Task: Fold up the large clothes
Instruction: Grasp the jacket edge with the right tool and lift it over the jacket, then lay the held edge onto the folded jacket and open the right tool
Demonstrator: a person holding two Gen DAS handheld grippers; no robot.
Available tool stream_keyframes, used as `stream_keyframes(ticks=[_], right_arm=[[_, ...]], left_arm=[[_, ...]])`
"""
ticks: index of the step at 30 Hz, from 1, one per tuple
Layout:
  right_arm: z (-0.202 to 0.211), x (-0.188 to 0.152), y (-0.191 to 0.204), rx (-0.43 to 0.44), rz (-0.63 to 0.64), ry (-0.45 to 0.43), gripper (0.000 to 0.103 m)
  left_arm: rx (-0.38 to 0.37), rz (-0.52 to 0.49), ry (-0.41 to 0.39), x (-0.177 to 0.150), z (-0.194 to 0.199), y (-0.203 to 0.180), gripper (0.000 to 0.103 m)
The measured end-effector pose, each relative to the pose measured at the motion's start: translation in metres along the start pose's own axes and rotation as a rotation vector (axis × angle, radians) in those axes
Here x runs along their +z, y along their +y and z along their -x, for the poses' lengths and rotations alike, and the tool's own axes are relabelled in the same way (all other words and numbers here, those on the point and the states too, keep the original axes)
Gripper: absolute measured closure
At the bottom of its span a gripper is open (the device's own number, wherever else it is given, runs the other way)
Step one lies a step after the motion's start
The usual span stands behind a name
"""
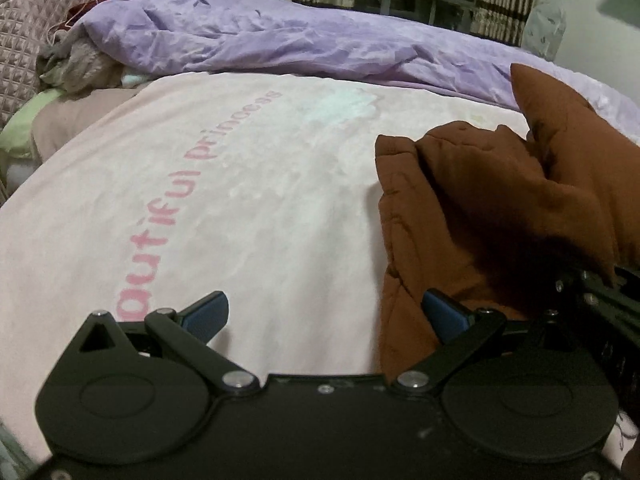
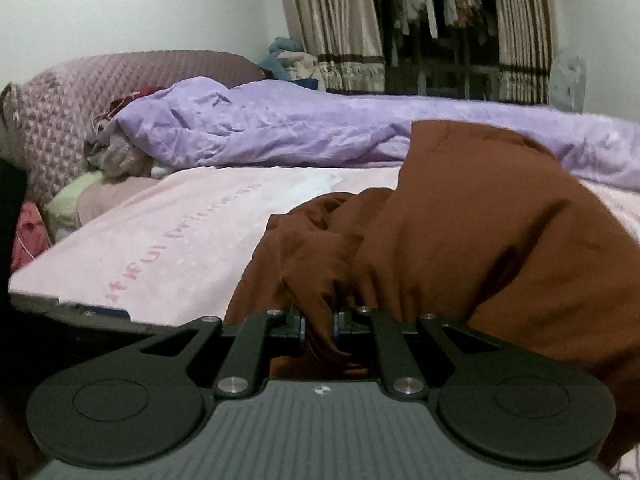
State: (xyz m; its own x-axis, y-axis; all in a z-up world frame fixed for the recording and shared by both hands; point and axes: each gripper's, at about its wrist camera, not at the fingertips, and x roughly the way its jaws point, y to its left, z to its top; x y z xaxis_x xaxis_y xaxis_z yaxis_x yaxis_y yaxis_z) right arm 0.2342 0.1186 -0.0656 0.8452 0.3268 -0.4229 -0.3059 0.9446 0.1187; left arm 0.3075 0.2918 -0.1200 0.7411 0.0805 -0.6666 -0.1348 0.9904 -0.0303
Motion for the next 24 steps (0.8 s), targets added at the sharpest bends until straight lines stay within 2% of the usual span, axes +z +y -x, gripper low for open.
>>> stream_keyframes(ticks=[6, 8, 11, 15, 18, 24], right_arm=[[0.027, 0.023, 0.005, 0.067, -0.084, -0.101, 0.090], [0.036, 0.027, 0.009, 0.094, -0.092, -0.120, 0.090], [0.030, 0.023, 0.013, 0.127, -0.099, -0.084, 0.090], [-0.010, -0.009, 0.013, 0.084, -0.063, 0.035, 0.091], [-0.009, -0.020, 0.026, 0.048, 0.010, 0.016, 0.090], [0.019, 0.009, 0.019, 0.107, -0.092, -0.025, 0.090]], left_arm=[[0.015, -0.012, -0.040, 0.002, 0.019, 0.006, 0.000], [0.041, -0.021, -0.053, 0.004, 0.023, 0.008, 0.000], [0.112, -0.047, -0.058, 0.003, 0.026, 0.010, 0.000], [0.117, -0.032, -0.035, -0.002, 0.026, 0.014, 0.000], [0.146, -0.044, -0.019, -0.006, 0.026, 0.013, 0.000], [0.156, -0.064, -0.003, -0.005, 0.022, 0.009, 0.000]])
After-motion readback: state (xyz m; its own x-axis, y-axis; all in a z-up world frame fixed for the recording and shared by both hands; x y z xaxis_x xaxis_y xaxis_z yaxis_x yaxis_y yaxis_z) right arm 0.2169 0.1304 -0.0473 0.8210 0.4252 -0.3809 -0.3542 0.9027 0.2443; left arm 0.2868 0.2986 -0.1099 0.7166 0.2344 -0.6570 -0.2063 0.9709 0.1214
